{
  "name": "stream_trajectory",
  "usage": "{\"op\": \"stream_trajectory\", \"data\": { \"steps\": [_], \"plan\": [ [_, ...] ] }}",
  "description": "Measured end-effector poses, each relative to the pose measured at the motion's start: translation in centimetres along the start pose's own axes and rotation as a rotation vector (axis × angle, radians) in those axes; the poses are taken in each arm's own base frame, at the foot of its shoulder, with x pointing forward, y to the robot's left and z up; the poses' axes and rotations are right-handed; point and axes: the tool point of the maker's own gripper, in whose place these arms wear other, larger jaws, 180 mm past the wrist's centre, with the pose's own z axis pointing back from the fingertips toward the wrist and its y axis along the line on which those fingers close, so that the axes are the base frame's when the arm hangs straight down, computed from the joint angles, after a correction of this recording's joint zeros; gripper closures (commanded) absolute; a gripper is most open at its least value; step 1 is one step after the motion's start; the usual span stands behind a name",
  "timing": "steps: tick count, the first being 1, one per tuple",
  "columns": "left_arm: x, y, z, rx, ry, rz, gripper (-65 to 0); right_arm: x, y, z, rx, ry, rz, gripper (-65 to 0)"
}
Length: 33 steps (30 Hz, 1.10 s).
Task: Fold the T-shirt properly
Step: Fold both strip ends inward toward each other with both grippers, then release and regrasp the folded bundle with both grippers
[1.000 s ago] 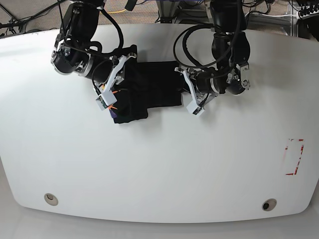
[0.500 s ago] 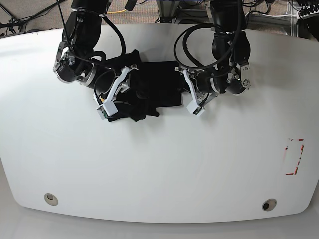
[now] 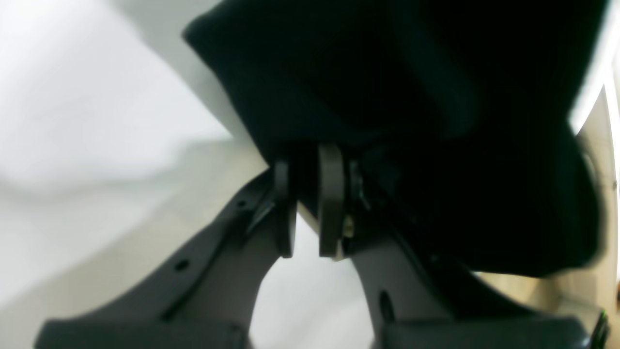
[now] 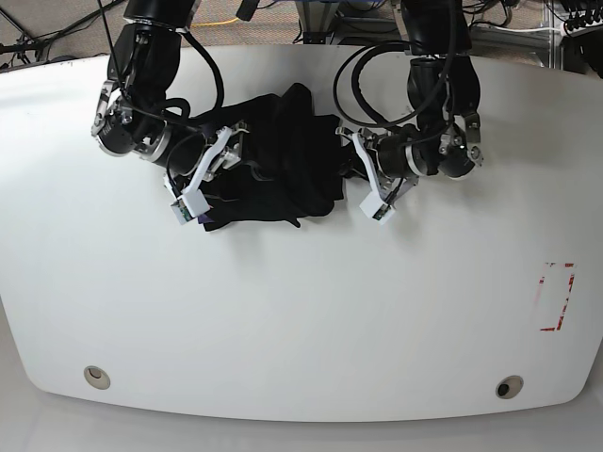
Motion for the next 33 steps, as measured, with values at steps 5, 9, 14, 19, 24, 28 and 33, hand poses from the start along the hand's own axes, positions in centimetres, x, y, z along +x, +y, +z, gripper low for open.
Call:
{"op": "stream_trajectory", "data": {
  "steps": [5, 9, 14, 19, 24, 28, 33],
  "plan": [
    [4.2, -0.2, 3.5, -0.028, -0.162, -0.076, -6.3, -1.2, -0.3, 0.5, -0.014, 0.041, 0.007, -36.6],
    [5.2, 2.0, 7.2, 0.069, -0.216, -0.115, -6.3, -2.0, 1.8, -0.8, 0.058, 0.083, 0.042, -29.8],
    [4.5, 6.0, 10.9, 0.203, -0.204, -0.115, -6.3, -2.5, 2.7, -2.1, 0.114, 0.085, 0.044, -19.8],
    [4.1, 8.1, 13.1, 0.267, -0.180, -0.133, -6.3, -4.6, 4.8, -5.6, 0.228, 0.119, -0.025, -19.3],
    [3.6, 8.1, 14.2, 0.305, -0.156, -0.172, -6.3, -4.9, 5.6, -9.4, 0.301, 0.104, -0.105, -19.3],
    [3.3, 6.3, 12.4, 0.248, -0.109, -0.223, -6.3, -5.4, 4.9, -10.5, 0.307, 0.143, -0.117, -19.2],
    [2.9, 4.5, 10.2, 0.210, -0.041, -0.297, -6.3, -2.3, 5.0, -9.7, 0.299, 0.091, -0.038, -19.2]
  ]
}}
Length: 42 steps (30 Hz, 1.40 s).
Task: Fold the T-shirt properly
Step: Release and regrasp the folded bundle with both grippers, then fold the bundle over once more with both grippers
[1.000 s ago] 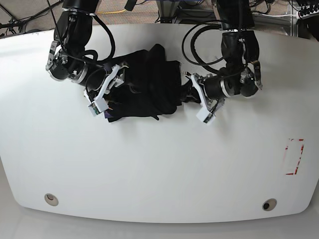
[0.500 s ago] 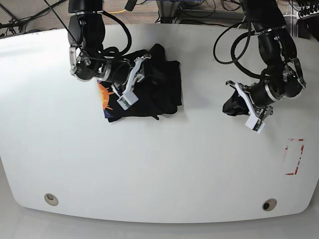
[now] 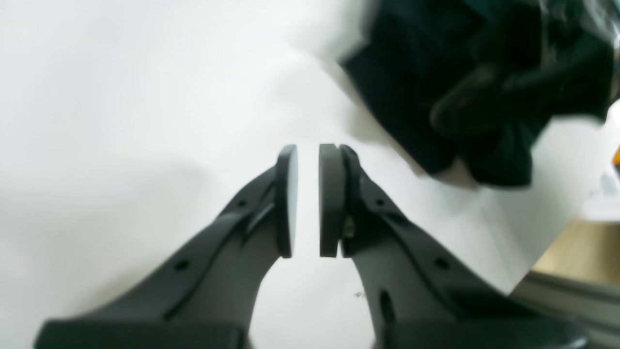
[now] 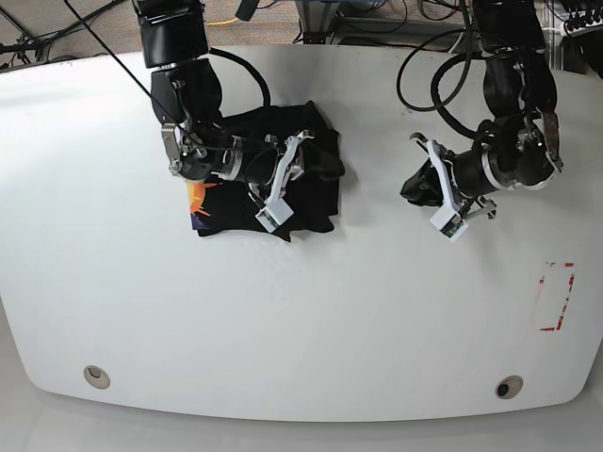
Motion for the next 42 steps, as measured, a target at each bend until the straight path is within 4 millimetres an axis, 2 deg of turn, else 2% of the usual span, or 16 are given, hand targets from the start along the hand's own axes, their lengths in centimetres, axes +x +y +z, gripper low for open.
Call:
{"op": "stream_trajectory", "data": {
  "steps": [4, 9, 13, 17, 21, 24, 27, 31, 36, 38, 42],
  "plan": [
    [-0.5, -2.3, -2.0, -0.036, 0.087, -0.096, -6.3, 2.5, -0.3, 2.3, -0.043, -0.045, 0.063, -19.0],
    [1.3, -5.1, -3.4, -0.089, 0.061, -0.161, -6.3, 4.7, -3.2, 7.4, -0.189, -0.089, 0.115, -18.9],
    [2.5, -7.6, -4.8, -0.136, 0.057, -0.212, -6.3, 4.9, -5.9, 9.8, -0.266, -0.054, 0.126, -18.7],
    [4.0, -10.8, -6.0, -0.214, 0.016, -0.216, -6.3, 5.9, -7.1, 11.6, -0.308, -0.066, 0.146, -18.7],
    [4.9, -13.0, -7.7, -0.276, 0.014, -0.205, -6.3, 5.3, -11.0, 13.4, -0.434, 0.013, 0.126, -18.7],
    [5.4, -14.2, -9.0, -0.301, 0.017, -0.201, -6.3, 5.7, -12.2, 14.0, -0.467, 0.017, 0.144, -18.7],
    [3.2, -14.2, -10.9, -0.272, 0.134, -0.210, -6.3, 5.2, -13.8, 14.1, -0.526, 0.059, 0.158, -18.7],
    [1.5, -15.2, -12.3, -0.307, 0.174, -0.177, -6.3, 4.0, -15.3, 14.4, -0.560, 0.102, 0.178, -18.7],
    [0.8, -14.2, -12.8, -0.303, 0.140, -0.153, -6.3, 1.8, -17.5, 14.1, -0.621, 0.160, 0.147, -18.7],
    [-0.5, -13.4, -13.0, -0.299, 0.173, -0.144, -6.3, 1.2, -18.0, 13.8, -0.633, 0.169, 0.143, -18.7],
    [-1.4, -12.3, -12.7, -0.288, 0.185, -0.137, -6.3, -0.4, -18.1, 13.5, -0.632, 0.168, 0.132, -18.7]
  ]
}}
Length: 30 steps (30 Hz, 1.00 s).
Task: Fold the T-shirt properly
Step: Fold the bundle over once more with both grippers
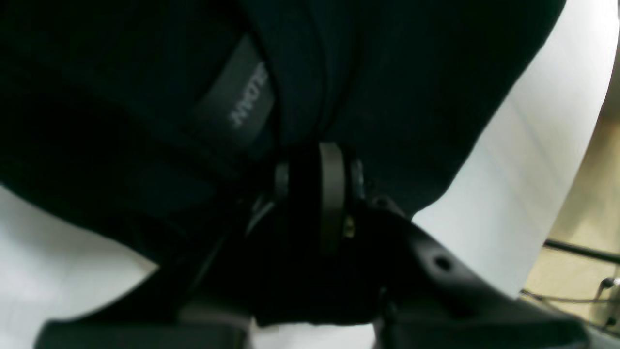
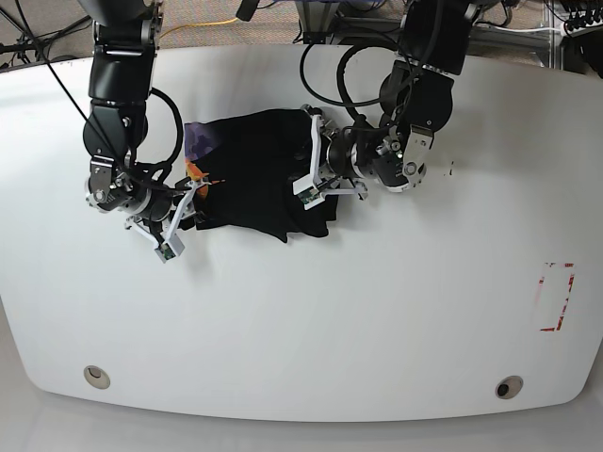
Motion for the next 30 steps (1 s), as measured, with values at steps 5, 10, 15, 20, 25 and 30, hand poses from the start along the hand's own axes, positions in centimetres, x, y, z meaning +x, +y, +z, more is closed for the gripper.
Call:
{"op": "stream_trajectory", "data": {
  "steps": [5, 10, 15, 20, 25, 30],
  "plan": [
    [0.1, 3.1, 1.4, 0.063, 0.031, -0.041, -6.3, -1.1, 0.9, 1.1, -0.018, 0.015, 0.048, -18.7],
    [0.4, 6.6, 2.1, 0.106, 0.033, -0.036, -6.3, -3.7, 3.5, 2.9, -0.013, 0.078, 0.113, -18.7],
    [1.6, 9.8, 3.1, 0.152, 0.030, -0.042, -6.3, -3.7, 6.9, 3.7, -0.002, 0.053, 0.139, -18.7],
    [3.8, 12.0, 5.9, 0.237, 0.038, -0.099, -6.1, -3.6, 12.7, 2.6, 0.110, 0.087, 0.231, -18.7],
    [7.5, 12.4, 9.3, 0.318, -0.087, -0.130, -6.1, -2.6, 19.2, 1.2, 0.256, 0.068, 0.307, -18.7],
    [8.4, 12.9, 11.6, 0.381, -0.142, -0.142, -6.3, 0.0, 23.3, 0.1, 0.342, 0.011, 0.330, -18.7]
  ]
}}
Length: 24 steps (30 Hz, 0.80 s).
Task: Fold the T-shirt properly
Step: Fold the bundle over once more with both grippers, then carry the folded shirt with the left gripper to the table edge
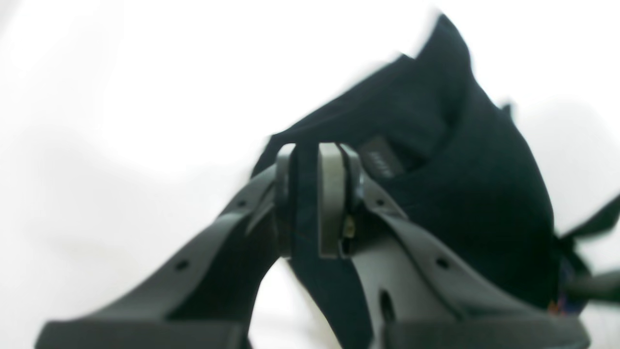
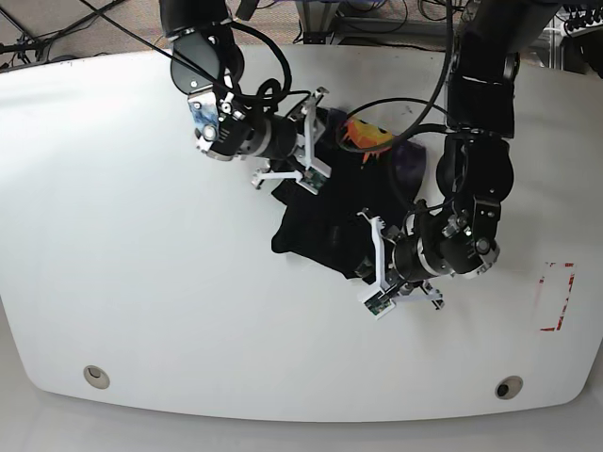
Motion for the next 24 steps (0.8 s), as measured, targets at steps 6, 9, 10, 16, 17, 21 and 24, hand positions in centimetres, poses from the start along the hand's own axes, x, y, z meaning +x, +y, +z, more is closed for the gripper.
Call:
{"op": "stream_trajectory", "data": {
  "steps": [6, 9, 10, 16, 17, 21, 24],
  "plan": [
    [-2.9, -2.6, -0.1, -0.032, 0.035, 0.039, -6.3, 0.9, 0.7, -0.8, 0.035, -0.003, 0.024, -18.5],
    [-4.1, -3.3, -0.1, -0.011, 0.046, 0.142, -6.3, 1.3, -0.8, 0.5, -0.018, -0.025, 0.016, -18.5],
    [-4.2, -3.4, -0.2, 0.001, 0.038, 0.178, -6.4, 1.3, -1.7, 1.1, -0.046, -0.034, 0.005, -18.5],
    [-4.7, -5.8, -1.2, 0.005, -0.039, 0.329, -19.4, -0.9, -6.8, 5.1, -0.202, -0.020, -0.037, -18.5],
    [-5.0, -6.1, -1.5, 0.008, -0.038, 0.344, -23.7, -1.5, -7.1, 5.5, -0.214, -0.011, -0.049, -18.5],
    [-6.1, -7.0, -2.4, 0.033, -0.037, 0.384, -31.1, -2.9, -8.6, 6.6, -0.266, 0.019, -0.078, -18.5],
    [-7.2, -8.0, -3.1, 0.038, -0.030, 0.395, -31.0, -2.5, -9.2, 7.5, -0.286, -0.019, -0.095, -18.5]
  ]
}}
